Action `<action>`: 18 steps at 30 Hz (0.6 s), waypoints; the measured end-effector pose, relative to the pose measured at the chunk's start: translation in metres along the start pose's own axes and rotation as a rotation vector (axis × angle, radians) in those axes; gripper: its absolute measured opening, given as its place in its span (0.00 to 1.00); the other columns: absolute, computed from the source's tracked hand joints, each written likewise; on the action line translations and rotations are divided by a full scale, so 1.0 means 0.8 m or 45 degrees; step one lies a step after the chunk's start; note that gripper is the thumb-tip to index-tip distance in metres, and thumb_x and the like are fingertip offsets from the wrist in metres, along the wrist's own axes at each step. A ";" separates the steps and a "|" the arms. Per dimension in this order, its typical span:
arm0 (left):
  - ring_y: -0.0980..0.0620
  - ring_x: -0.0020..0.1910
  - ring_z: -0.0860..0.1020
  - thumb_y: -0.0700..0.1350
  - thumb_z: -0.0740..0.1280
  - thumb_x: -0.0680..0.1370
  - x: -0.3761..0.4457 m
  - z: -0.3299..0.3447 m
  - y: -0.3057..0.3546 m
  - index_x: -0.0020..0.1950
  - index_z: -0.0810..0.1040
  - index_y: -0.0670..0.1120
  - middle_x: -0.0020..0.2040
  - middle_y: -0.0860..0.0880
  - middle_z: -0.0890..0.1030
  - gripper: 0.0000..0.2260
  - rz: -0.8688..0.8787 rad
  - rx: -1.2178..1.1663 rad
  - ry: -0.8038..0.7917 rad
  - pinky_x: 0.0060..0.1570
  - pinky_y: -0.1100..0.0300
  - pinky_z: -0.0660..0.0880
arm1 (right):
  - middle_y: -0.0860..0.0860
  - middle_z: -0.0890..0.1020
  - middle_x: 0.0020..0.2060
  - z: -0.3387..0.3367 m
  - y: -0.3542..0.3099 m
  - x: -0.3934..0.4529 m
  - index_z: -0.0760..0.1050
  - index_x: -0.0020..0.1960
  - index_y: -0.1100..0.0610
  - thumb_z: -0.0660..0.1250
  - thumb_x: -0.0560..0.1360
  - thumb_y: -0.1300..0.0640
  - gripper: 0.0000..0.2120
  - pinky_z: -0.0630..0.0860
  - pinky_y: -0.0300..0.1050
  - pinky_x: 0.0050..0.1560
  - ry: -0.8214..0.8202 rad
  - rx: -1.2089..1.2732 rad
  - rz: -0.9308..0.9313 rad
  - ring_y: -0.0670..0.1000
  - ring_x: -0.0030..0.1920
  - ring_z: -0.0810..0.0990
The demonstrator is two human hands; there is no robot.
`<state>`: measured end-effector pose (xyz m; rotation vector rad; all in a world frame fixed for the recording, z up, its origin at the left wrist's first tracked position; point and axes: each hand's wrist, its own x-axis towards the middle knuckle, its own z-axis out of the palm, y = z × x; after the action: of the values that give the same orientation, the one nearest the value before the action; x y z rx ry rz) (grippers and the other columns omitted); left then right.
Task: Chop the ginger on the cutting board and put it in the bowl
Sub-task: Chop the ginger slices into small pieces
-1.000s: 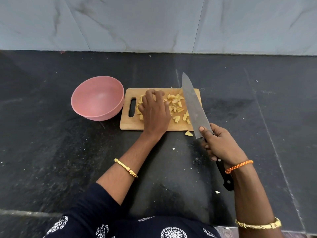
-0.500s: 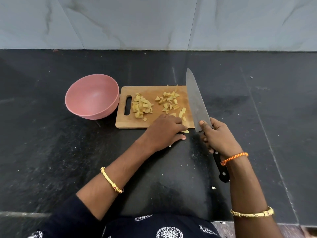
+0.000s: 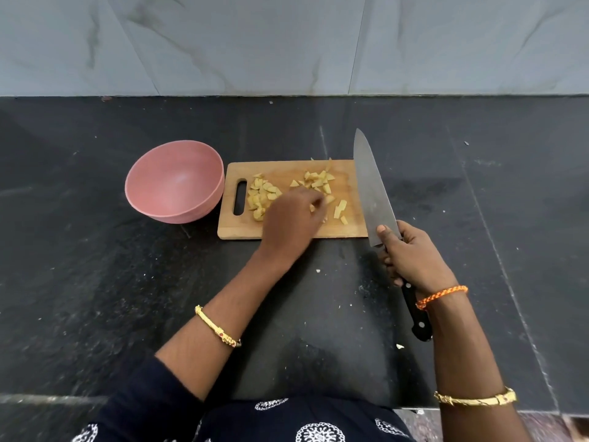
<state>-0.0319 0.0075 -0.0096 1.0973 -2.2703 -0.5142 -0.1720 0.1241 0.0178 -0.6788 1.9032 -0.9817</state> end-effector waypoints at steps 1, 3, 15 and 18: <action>0.54 0.40 0.78 0.46 0.64 0.78 0.005 -0.004 -0.007 0.55 0.82 0.45 0.46 0.48 0.82 0.10 -0.104 -0.002 0.040 0.43 0.60 0.76 | 0.51 0.69 0.29 0.000 0.001 0.000 0.72 0.50 0.55 0.57 0.82 0.53 0.08 0.65 0.36 0.17 0.002 -0.010 0.004 0.46 0.21 0.64; 0.55 0.43 0.77 0.45 0.66 0.78 0.011 -0.008 -0.019 0.58 0.80 0.46 0.49 0.49 0.81 0.11 -0.230 -0.007 0.069 0.43 0.64 0.72 | 0.51 0.69 0.29 0.001 0.004 0.000 0.72 0.51 0.55 0.57 0.82 0.53 0.08 0.65 0.36 0.18 -0.008 -0.046 0.001 0.45 0.20 0.64; 0.54 0.45 0.76 0.50 0.70 0.75 -0.011 0.020 -0.019 0.54 0.82 0.47 0.48 0.53 0.77 0.11 -0.189 -0.047 -0.079 0.43 0.58 0.75 | 0.55 0.76 0.36 0.033 0.019 -0.024 0.73 0.49 0.55 0.58 0.80 0.53 0.08 0.72 0.49 0.43 0.149 -0.605 -0.260 0.61 0.45 0.76; 0.54 0.45 0.76 0.47 0.70 0.75 -0.010 0.024 -0.020 0.54 0.82 0.46 0.47 0.52 0.79 0.10 -0.225 -0.080 -0.047 0.42 0.60 0.73 | 0.57 0.78 0.38 0.052 0.027 -0.023 0.71 0.50 0.54 0.56 0.80 0.51 0.08 0.74 0.51 0.44 0.192 -0.698 -0.276 0.64 0.45 0.76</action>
<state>-0.0302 0.0059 -0.0357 1.2731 -2.1839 -0.6764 -0.1289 0.1345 -0.0055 -1.1736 2.2932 -0.6464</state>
